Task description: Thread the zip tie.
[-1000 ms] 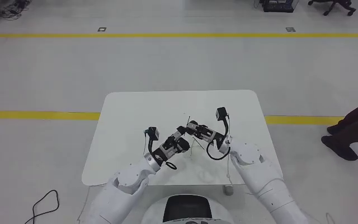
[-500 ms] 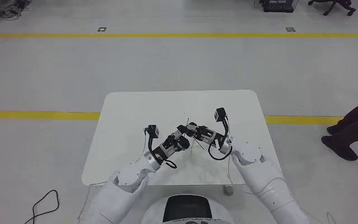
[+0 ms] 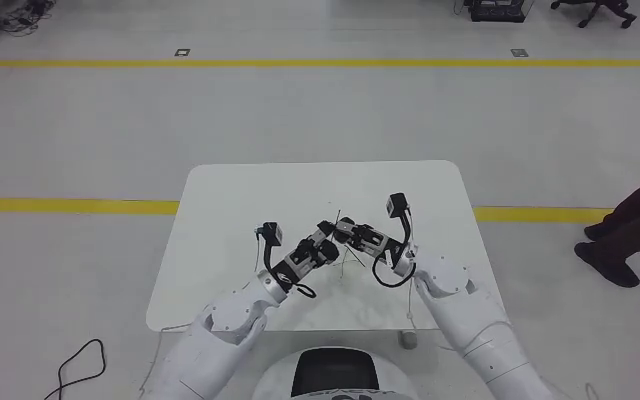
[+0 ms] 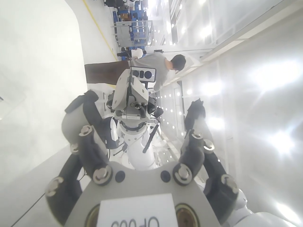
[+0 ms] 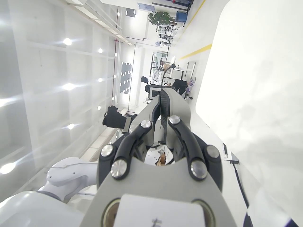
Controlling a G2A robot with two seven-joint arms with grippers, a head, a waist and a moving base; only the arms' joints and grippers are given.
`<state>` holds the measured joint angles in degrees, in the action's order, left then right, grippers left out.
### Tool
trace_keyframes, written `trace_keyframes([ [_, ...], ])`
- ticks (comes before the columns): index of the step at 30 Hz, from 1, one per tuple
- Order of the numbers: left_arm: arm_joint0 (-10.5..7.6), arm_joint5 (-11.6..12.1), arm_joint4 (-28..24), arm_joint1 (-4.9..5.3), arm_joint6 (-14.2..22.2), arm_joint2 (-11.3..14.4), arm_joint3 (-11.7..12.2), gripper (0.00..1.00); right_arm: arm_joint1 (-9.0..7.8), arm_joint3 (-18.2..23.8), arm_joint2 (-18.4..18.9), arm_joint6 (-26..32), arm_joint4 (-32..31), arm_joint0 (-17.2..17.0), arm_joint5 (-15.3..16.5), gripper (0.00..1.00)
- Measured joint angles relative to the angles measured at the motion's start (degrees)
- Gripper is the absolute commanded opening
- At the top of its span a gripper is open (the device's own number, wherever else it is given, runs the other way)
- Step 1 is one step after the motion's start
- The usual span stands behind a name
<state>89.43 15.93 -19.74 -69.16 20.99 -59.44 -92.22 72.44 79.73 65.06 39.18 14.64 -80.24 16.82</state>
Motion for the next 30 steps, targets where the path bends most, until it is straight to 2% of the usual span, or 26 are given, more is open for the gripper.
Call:
trace_keyframes([
  [10, -0.56, -0.64, 1.69, 0.13, 0.12, 0.76, 0.53, 0.43, -0.25, 0.26, 0.32, -1.5, -0.89, -0.31, -0.08, 0.0],
  [14, -0.67, -0.76, 2.18, 0.16, -0.14, 1.08, 0.62, 0.36, -0.35, 0.47, 0.46, -1.81, -1.08, -0.46, -0.22, 0.0],
  [16, -0.72, -0.78, 2.29, 0.19, -0.28, 1.17, 0.64, 0.24, -0.41, 0.54, 0.51, -1.97, -1.25, -0.5, -0.34, 0.0],
  [23, -0.79, -1.03, 2.48, 0.29, -0.52, 1.37, 0.66, 0.22, -0.53, 0.57, 0.5, -2.31, -1.52, -0.47, -0.73, 0.0],
  [30, -1.11, -1.56, 2.4, 0.35, -0.62, 1.65, 0.93, 0.13, -0.62, 0.15, 0.43, -2.39, -1.47, -0.26, -0.97, 0.0],
])
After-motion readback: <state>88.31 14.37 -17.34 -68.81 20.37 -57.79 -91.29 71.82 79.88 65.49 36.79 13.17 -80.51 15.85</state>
